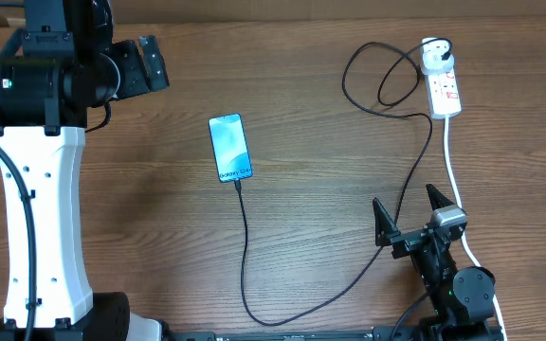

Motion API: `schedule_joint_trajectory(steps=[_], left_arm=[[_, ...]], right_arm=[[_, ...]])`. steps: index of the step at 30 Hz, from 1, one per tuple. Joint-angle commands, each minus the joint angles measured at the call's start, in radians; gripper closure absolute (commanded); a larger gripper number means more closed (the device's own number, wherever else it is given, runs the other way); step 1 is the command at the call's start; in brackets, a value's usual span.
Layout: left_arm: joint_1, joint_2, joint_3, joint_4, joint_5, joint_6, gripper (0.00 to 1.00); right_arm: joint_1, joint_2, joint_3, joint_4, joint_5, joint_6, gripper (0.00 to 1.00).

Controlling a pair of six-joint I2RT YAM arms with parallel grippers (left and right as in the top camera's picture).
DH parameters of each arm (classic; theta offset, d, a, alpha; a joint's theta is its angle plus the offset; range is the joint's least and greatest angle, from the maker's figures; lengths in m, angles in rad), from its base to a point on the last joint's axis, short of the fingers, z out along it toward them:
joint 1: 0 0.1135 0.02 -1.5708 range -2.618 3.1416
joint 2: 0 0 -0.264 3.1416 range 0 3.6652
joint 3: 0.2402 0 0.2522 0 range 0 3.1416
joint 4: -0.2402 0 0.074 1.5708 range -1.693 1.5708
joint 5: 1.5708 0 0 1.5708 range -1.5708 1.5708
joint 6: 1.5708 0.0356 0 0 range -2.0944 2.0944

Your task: Plug charger to phone and switch on socket

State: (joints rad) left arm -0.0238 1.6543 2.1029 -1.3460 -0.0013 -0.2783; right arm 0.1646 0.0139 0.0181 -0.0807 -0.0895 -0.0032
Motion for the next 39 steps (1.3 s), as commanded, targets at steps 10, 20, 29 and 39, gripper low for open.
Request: schedule_joint_trajectory(steps=[10, 20, 29, 39], left_arm=[[0.005, 0.006, 0.013, 0.003, -0.009, 0.009, 0.0], [0.005, 0.006, 0.013, 0.003, -0.01, 0.009, 0.0], [-0.003, -0.024, 0.013, -0.012, -0.107, 0.021, 0.0], [-0.003, -0.512, -0.476, 0.425, 0.011, 0.214, 0.0]], right_arm=[[0.005, -0.011, -0.01, 0.005, 0.01, 0.002, 0.0], [0.005, -0.011, -0.01, 0.005, 0.01, 0.002, 0.0], [0.005, -0.011, -0.01, 0.005, 0.01, 0.002, 0.0], [0.005, -0.011, -0.01, 0.005, 0.01, 0.002, 0.0]])
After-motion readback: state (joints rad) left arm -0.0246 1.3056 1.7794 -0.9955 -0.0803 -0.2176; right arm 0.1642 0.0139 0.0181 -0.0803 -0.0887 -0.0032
